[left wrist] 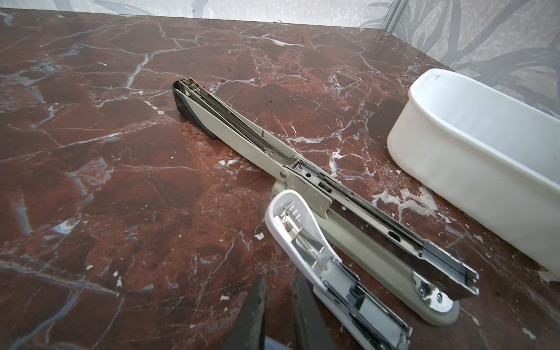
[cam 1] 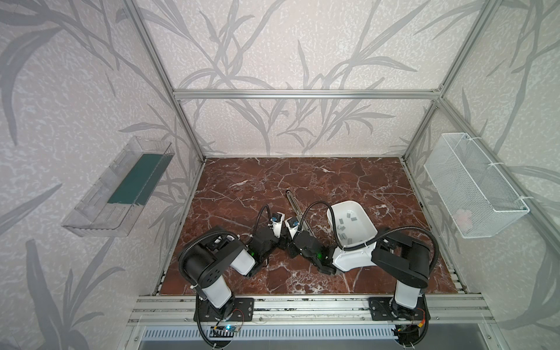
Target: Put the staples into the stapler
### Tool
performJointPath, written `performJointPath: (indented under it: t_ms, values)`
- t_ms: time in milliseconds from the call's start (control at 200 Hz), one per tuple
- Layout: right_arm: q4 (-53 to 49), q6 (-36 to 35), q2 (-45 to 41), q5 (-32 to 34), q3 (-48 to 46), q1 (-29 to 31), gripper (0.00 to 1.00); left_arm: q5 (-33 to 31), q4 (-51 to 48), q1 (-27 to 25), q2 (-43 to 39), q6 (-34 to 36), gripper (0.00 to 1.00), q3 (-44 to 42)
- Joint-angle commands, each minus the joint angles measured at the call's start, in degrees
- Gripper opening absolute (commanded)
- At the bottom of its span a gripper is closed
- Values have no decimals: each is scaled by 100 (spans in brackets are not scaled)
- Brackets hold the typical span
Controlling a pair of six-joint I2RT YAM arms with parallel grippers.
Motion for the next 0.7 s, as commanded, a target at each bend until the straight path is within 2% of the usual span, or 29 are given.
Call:
performJointPath:
  t_ms: [0,365,695]
  values:
    - [-210,81,115,49,-237,15,8,55,-733,-47,276,47,18,-123]
    - [27,-47,-211,171,-496,14,11,24,-950,0,274,40,16,-31]
    - [-301,-53,116,-93,-140,15,11,140,-806,2,408,77,15,-44]
